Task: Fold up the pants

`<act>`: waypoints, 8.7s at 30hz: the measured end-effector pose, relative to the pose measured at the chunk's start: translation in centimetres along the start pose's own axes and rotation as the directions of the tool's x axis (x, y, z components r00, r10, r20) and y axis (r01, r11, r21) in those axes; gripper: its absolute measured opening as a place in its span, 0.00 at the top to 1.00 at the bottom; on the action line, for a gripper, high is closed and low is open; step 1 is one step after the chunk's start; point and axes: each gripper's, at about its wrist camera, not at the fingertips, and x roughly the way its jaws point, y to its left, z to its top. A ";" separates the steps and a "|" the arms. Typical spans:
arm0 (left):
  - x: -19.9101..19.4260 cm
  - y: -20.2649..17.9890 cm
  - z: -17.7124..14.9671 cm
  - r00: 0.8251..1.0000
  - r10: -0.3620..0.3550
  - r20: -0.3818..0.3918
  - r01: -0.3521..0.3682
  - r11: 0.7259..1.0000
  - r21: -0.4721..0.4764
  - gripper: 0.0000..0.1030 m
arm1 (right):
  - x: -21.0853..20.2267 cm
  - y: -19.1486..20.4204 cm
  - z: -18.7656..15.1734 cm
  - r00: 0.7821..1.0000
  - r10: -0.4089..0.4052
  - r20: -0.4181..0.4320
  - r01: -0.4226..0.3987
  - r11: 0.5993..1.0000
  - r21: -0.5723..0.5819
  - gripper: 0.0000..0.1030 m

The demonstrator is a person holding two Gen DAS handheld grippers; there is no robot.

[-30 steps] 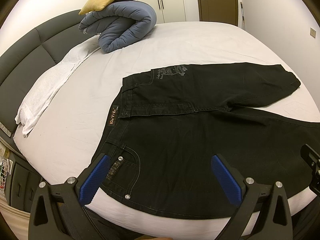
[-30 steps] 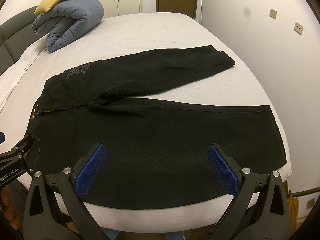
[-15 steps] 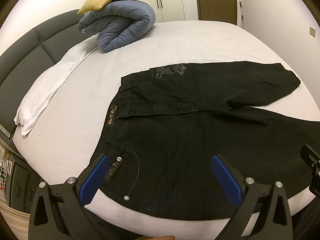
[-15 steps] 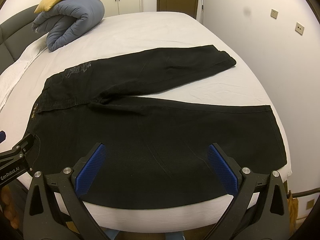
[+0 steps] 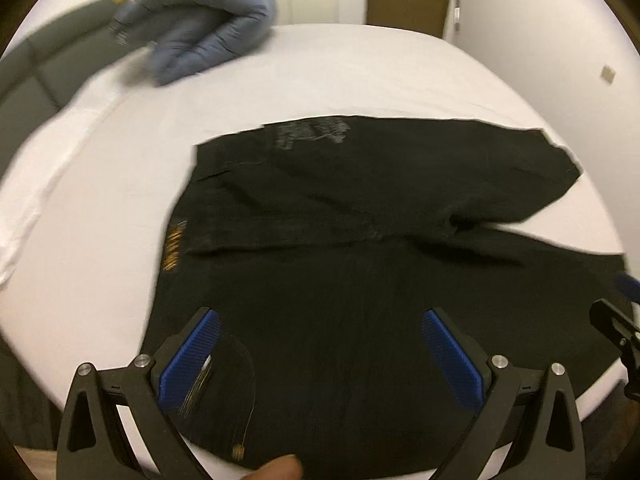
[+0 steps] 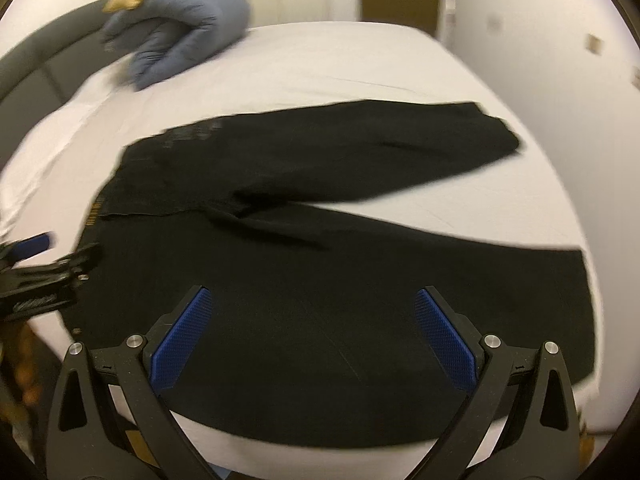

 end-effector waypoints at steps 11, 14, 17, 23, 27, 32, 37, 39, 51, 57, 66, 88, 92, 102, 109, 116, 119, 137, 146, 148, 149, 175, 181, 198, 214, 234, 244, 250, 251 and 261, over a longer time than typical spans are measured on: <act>8.5 7.5 13.8 1.000 -0.005 -0.023 0.007 0.996 0.084 0.00 | 6.2 -0.8 13.0 0.966 0.259 -0.004 -0.250 0.930 -0.270 0.00; 11.8 8.4 18.4 0.999 0.029 -0.042 -0.021 0.981 0.194 0.00 | 8.2 -0.2 15.4 0.953 0.303 -0.018 -0.287 0.880 -0.379 0.00; 14.7 8.6 20.9 0.994 0.028 -0.103 0.002 0.959 0.283 0.10 | 10.2 0.2 16.9 0.945 0.323 -0.054 -0.310 0.831 -0.462 0.08; 20.7 7.4 23.2 0.960 0.012 -0.280 0.109 0.905 0.411 0.13 | 14.9 -0.1 19.4 0.925 0.353 -0.139 -0.374 0.786 -0.492 0.22; 23.5 7.5 23.4 0.937 0.013 -0.350 0.145 0.895 0.422 0.14 | 17.4 -0.8 20.6 0.910 0.384 -0.157 -0.410 0.774 -0.482 0.25; 24.8 7.7 23.2 0.922 -0.035 -0.387 0.199 0.897 0.394 0.61 | 19.3 -0.8 21.9 0.904 0.385 -0.187 -0.426 0.761 -0.489 0.39; 23.1 6.5 22.5 0.958 0.002 -0.287 0.131 0.886 0.444 0.82 | 21.7 0.9 23.9 0.905 0.368 -0.212 -0.424 0.748 -0.511 0.43; 21.5 6.0 21.9 0.979 0.016 -0.205 0.085 0.877 0.472 0.84 | 22.1 1.7 24.7 0.907 0.360 -0.217 -0.420 0.744 -0.520 0.43; 13.3 4.5 15.5 0.994 0.034 0.105 -0.088 0.821 0.565 0.87 | 24.4 6.6 27.9 0.912 0.301 -0.278 -0.409 0.644 -0.646 0.46; 12.5 5.3 14.6 0.993 0.027 0.117 -0.089 0.819 0.566 0.87 | 27.3 8.9 28.4 0.906 0.260 -0.335 -0.422 0.631 -0.651 0.68; 13.0 6.5 15.1 0.991 0.021 0.129 -0.088 0.838 0.539 0.88 | 26.1 8.5 27.9 0.899 0.295 -0.323 -0.433 0.708 -0.558 0.95; 6.2 4.9 4.0 0.994 -0.099 0.056 0.038 0.756 0.653 0.89 | 17.2 11.3 16.6 0.883 0.310 -0.352 -0.467 0.639 -0.611 0.98; 6.0 3.4 0.0 0.997 -0.074 0.018 0.036 0.672 0.740 0.90 | 14.3 13.6 11.3 0.933 0.188 -0.308 -0.361 0.502 -0.786 0.98; 3.9 2.9 -4.7 0.997 -0.073 0.006 0.037 0.571 0.820 0.98 | 11.7 16.7 4.4 0.973 0.054 -0.224 -0.229 0.134 -0.964 0.98; 3.7 3.1 -7.7 0.998 -0.061 -0.025 0.052 0.505 0.862 0.98 | 9.5 20.1 -2.3 0.993 0.037 -0.108 -0.106 -0.069 -0.992 0.98; 3.7 4.1 -8.3 0.997 -0.052 -0.060 0.078 0.483 0.872 0.98 | 9.9 21.5 -7.3 0.992 0.042 -0.117 -0.110 -0.129 -0.985 0.98; 3.8 4.4 -8.2 0.997 -0.043 -0.069 0.081 0.465 0.881 0.98 | 10.8 22.1 -8.1 0.991 0.050 -0.126 -0.121 -0.099 -0.988 0.98; 5.4 5.3 -7.2 0.996 -0.035 -0.082 0.089 0.491 0.867 0.98 | 11.9 23.8 -7.9 0.992 0.046 -0.115 -0.114 -0.036 -0.993 0.98; 5.3 5.0 -7.4 0.997 -0.021 -0.071 0.072 0.514 0.855 0.94 | 11.8 23.3 -8.6 0.993 0.049 -0.110 -0.110 0.002 -0.994 0.98; 5.9 5.1 -7.0 0.996 -0.021 -0.083 0.081 0.543 0.836 0.93 | 12.6 23.5 -8.7 0.994 0.040 -0.099 -0.099 0.008 -0.995 0.98; 6.0 5.0 -6.8 0.996 -0.016 -0.084 0.079 0.550 0.832 0.92 | 13.0 23.7 -8.6 0.995 0.036 -0.094 -0.094 0.018 -0.995 0.98; 9.8 -3.1 5.3 0.931 -0.363 -0.051 0.366 0.917 0.157 0.39 | 15.4 0.4 9.6 0.850 0.519 0.090 -0.522 0.807 0.274 0.42; 14.1 -0.9 4.9 0.889 -0.453 -0.065 0.446 0.890 -0.098 0.58 | 21.9 -12.1 14.4 0.844 0.455 0.285 -0.525 0.588 0.616 0.43; 15.2 1.5 5.5 0.898 -0.429 -0.095 0.404 0.891 -0.205 0.96 | 36.1 -14.9 16.5 0.815 0.489 0.310 -0.490 0.298 0.819 0.50; 15.5 -0.2 5.4 0.904 -0.414 -0.105 0.391 0.901 -0.187 0.95 | 38.9 -16.4 22.9 0.793 0.496 0.355 -0.547 0.321 0.773 0.91; 14.6 -1.2 4.2 0.906 -0.410 -0.106 0.388 0.904 -0.179 0.95 | 27.1 -16.9 26.4 0.857 0.355 0.373 -0.512 0.515 0.688 0.98; 13.8 -2.9 4.1 0.911 -0.390 -0.132 0.371 0.917 -0.148 0.95 | 11.9 -17.7 18.3 0.921 0.126 0.369 -0.371 0.574 0.730 0.98; 13.3 -4.3 4.2 0.916 -0.375 -0.146 0.358 0.925 -0.131 0.95 | 13.3 -21.4 3.5 0.976 0.048 0.212 -0.215 0.361 0.908 0.98; 13.3 -4.6 4.3 0.917 -0.371 -0.148 0.354 0.927 -0.127 0.95 | 13.5 -21.7 1.9 0.977 0.042 0.208 -0.210 0.331 0.920 0.98; 13.5 -6.2 5.2 0.926 -0.341 -0.160 0.323 0.938 -0.125 0.95 | 11.1 -20.5 -2.4 0.965 0.013 0.262 -0.256 0.277 0.926 0.98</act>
